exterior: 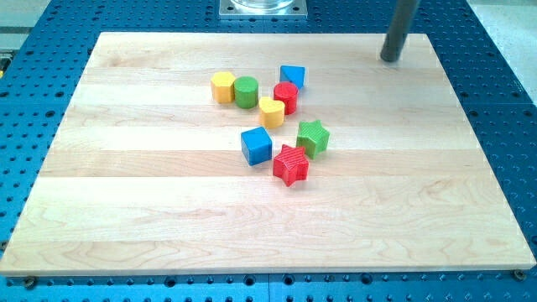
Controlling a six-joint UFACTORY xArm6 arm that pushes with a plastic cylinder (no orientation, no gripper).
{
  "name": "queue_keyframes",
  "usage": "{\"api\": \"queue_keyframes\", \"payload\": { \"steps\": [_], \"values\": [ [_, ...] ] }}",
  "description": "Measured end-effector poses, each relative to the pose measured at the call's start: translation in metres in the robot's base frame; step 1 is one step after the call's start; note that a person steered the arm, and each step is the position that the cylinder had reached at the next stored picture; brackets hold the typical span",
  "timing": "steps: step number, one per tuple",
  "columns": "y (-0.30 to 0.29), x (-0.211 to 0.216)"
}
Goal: Move the red circle closer to the red star
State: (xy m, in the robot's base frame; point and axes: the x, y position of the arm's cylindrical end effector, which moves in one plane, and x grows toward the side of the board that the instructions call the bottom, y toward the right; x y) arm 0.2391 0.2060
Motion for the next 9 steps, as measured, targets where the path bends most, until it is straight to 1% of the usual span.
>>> {"api": "queue_keyframes", "payload": {
  "steps": [1, 2, 4, 5, 6, 7, 8, 9],
  "values": [
    [-0.048, -0.017],
    [-0.094, -0.002],
    [-0.167, 0.055],
    [-0.173, 0.056],
    [-0.177, 0.080],
    [-0.177, 0.114],
    [-0.180, 0.121],
    [-0.156, 0.168]
  ]
}}
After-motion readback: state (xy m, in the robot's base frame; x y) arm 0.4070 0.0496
